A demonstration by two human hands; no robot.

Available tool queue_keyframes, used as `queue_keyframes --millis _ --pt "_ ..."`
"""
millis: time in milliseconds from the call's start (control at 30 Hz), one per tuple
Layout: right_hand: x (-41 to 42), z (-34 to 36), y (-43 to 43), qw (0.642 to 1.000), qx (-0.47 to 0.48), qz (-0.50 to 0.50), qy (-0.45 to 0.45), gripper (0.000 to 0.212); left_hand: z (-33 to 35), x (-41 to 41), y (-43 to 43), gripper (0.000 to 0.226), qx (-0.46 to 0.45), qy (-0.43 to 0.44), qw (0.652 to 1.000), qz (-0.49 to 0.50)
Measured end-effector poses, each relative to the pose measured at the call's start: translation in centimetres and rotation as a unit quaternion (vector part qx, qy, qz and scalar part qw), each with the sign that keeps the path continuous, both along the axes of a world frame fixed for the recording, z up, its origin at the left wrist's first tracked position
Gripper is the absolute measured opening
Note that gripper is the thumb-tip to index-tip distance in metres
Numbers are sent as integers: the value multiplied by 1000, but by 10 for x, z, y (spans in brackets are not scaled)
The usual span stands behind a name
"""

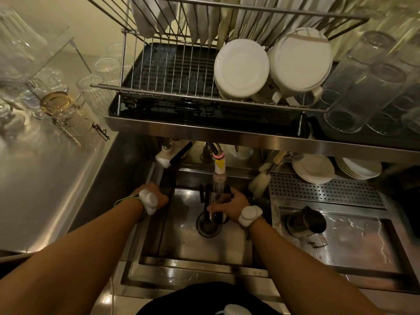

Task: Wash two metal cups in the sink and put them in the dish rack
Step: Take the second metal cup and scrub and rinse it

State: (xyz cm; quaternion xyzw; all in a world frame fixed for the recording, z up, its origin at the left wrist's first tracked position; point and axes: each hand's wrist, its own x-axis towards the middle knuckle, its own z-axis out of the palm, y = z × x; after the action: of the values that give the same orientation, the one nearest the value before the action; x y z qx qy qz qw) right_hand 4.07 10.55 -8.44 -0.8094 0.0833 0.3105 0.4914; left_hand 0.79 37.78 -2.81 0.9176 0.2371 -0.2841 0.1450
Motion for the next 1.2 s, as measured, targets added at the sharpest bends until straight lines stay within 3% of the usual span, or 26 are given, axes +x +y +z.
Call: queue_keyframes --millis 133,233,267,367,433,500,600,667,767,867,1000,1100,1200 --pt "-1 12 0 1000 11 -20 20 72 0 1 -1 53 1 14 1000 5" --pt "-10 27 2 986 64 -66 137 54 0 4 -3 34 -12 14 1000 -1" --pt "-13 31 3 972 102 -97 190 54 1 5 -4 29 -17 6 1000 -5" --pt "-22 39 7 907 219 -180 310 50 -1 6 -9 40 -41 -34 999 -6" --pt "-25 40 6 864 275 -226 356 52 -1 6 -15 46 -29 -70 997 -17" --pt "-25 38 7 848 292 -242 370 60 2 7 -26 46 -19 -86 995 -36" --pt "-23 37 10 857 273 -241 365 57 12 10 -47 38 -39 -78 995 -47" --pt "-20 34 11 860 273 -240 357 52 17 12 -59 42 -108 -43 993 -11" --pt "-17 28 15 867 276 -238 339 55 35 8 -77 52 -312 74 938 130" --pt "-18 22 19 879 281 -233 305 50 38 6 -93 53 -388 124 902 143" --pt "-12 5 12 893 281 -239 259 55 18 14 -97 28 -427 37 894 132" --pt "-3 1 -2 894 280 -240 254 64 9 20 -92 35 -489 23 857 159" --pt "6 0 -12 913 247 -244 213 53 2 28 -96 46 -487 -35 869 79"
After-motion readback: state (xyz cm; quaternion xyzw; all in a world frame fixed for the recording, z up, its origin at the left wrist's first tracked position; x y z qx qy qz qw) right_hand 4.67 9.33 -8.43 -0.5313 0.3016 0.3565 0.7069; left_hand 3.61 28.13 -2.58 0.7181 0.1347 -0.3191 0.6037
